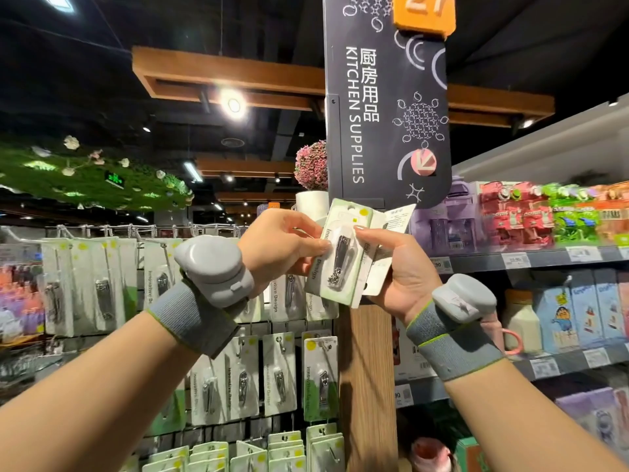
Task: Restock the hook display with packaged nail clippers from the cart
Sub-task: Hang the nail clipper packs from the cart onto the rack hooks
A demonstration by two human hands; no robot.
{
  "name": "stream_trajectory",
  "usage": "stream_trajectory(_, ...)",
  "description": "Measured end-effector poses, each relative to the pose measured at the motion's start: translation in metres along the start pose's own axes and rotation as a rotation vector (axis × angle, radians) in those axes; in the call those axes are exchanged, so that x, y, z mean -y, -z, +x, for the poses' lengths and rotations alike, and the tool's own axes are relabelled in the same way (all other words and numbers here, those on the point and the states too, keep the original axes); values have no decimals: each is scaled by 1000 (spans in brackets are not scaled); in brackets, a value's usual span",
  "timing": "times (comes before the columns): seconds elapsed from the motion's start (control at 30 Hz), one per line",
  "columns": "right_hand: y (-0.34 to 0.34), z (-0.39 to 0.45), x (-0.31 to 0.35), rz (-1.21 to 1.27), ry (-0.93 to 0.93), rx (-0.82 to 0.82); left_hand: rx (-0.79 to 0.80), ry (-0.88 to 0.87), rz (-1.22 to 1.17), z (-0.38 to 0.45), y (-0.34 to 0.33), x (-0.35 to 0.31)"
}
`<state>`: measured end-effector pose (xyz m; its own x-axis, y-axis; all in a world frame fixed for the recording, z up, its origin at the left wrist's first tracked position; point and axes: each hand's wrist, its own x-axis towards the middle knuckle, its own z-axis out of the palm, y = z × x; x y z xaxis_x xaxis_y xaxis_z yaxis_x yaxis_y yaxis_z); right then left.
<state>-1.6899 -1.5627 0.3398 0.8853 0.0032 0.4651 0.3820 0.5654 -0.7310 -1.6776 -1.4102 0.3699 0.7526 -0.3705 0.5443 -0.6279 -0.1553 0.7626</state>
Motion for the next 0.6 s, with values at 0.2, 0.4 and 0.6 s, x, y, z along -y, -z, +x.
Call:
stream_trajectory(0.2,-10,2,-3,20,-8,-63,-51,70,-193,-8,12,1)
stream_trajectory(0.4,-23,7,-8,-23,42,-84,-215,6,-288,-21,38,5)
stream_trajectory(0.6,-49,5,-22,-70,47,-44,-347,-77,-238,-46,85,13)
